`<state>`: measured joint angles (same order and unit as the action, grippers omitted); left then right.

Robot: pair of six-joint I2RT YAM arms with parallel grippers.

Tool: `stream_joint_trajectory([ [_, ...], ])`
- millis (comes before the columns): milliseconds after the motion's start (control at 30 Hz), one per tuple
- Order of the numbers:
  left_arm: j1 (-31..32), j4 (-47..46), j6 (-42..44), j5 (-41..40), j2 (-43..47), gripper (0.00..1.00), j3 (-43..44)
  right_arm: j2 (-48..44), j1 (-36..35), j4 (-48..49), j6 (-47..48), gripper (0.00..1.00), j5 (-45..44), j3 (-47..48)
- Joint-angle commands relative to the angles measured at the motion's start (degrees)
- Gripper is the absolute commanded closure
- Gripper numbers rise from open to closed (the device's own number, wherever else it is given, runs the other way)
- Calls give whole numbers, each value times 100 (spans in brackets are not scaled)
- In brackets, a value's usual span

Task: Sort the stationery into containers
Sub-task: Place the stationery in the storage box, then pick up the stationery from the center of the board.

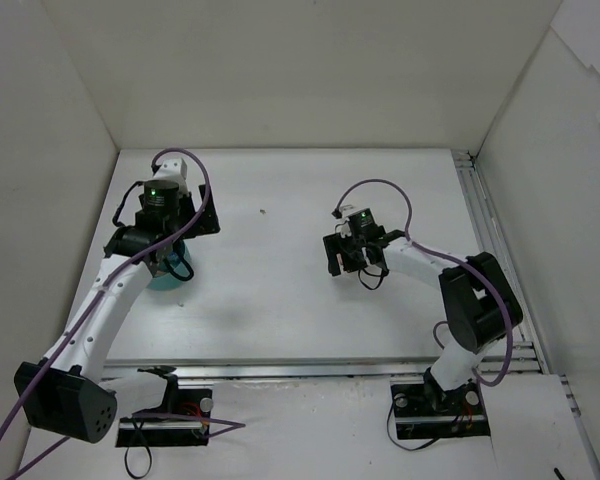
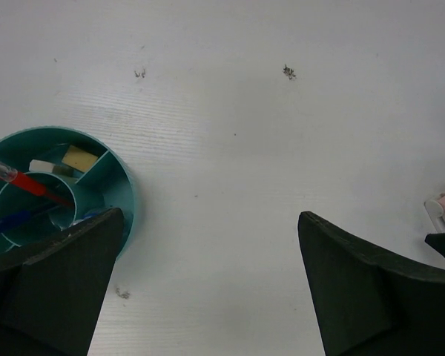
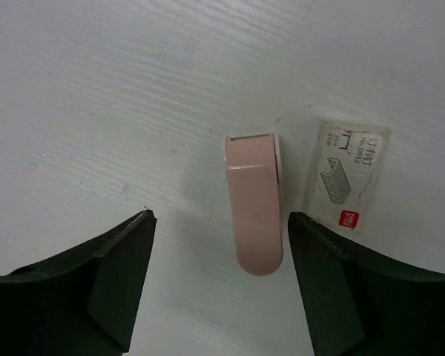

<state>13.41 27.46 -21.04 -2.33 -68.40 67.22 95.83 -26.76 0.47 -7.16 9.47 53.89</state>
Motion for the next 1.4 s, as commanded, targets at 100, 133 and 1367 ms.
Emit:
stream_joint_trajectory([
  [100, 21, -365, 126, 101, 283, 0, -139, 93, -119, 94, 21, 60, -262, 386],
  [133, 21, -364, 126, 110, 310, 0, -139, 94, -127, 85, 21, 68, -297, 394],
  [1367, 979, -3546, 1532, 7255, -816, 46, -781, -1365, -83, 3064, -761, 100, 6629, 192],
])
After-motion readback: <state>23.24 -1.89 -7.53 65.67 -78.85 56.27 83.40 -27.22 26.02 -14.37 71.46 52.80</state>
